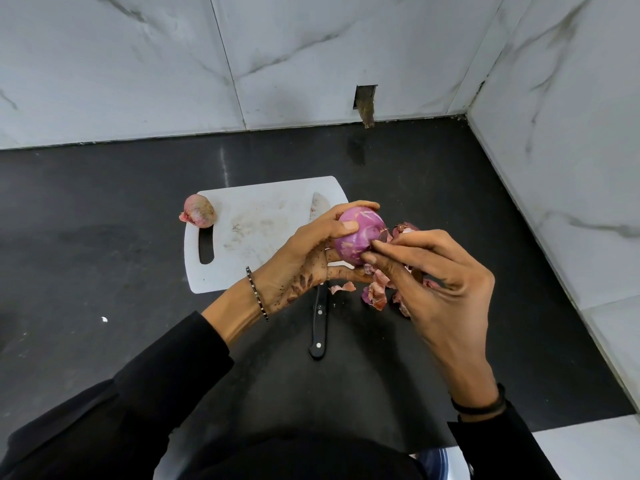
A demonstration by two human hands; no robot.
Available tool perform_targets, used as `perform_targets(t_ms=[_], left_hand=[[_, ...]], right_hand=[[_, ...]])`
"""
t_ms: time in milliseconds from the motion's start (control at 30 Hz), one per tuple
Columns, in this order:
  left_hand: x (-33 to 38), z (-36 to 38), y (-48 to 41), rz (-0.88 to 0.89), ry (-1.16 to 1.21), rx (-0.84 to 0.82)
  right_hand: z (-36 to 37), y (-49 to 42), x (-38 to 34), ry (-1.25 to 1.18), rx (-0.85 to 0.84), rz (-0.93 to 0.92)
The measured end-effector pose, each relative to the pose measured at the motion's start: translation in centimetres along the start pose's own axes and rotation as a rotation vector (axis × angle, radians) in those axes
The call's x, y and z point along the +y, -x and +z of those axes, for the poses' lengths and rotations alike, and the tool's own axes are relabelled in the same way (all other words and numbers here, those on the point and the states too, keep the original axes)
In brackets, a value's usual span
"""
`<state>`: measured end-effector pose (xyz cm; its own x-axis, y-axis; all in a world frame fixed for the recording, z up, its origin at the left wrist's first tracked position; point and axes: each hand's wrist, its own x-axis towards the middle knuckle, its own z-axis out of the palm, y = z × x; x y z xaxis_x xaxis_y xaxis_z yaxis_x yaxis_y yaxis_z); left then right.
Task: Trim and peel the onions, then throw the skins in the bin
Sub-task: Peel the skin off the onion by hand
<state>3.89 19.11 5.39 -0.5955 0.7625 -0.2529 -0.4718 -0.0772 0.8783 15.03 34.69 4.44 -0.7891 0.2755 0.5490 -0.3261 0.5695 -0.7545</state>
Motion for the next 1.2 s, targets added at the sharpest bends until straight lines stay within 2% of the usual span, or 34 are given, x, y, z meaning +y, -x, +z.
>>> perform_targets(t_ms=[200,333,467,700,933,1067,1200], left_hand=[[0.0,-0.2,0.2,0.036,-0.071,0.008],[-0.4,-0.5,0.1,0.043,-0.127,0.02],[-0.8,-0.6,0.1,0.02,-0.107,0.033],[-1.0,-0.4,0.3,0.034,-0.054,0.043],[-1.2,-0.2,0.0,0.077,-0.051,0.103],[-1.0,-0.3,0.0,0.108,-0.125,0.135],[-0.7,-0.5,0.2,0.109,-0.222,0.139]], right_hand=[[0.3,-0.5,-0.3,-0.099,-0.048,0.131],[0.5,-0.8,-0.1,0.019,-0.149,0.169],[0.9,-0.6,0.5,0.144,-0.2,0.107],[-0.1,-1.0,0.2,0.05,-0.084,0.1],[-0.2,-0.8,0.6,0.157,-0.042,-0.088],[-0.4,-1.1,0.3,0.151,-0.093,0.025],[-0.9,-1.8,0.4,0.132,-0.214,0.138]])
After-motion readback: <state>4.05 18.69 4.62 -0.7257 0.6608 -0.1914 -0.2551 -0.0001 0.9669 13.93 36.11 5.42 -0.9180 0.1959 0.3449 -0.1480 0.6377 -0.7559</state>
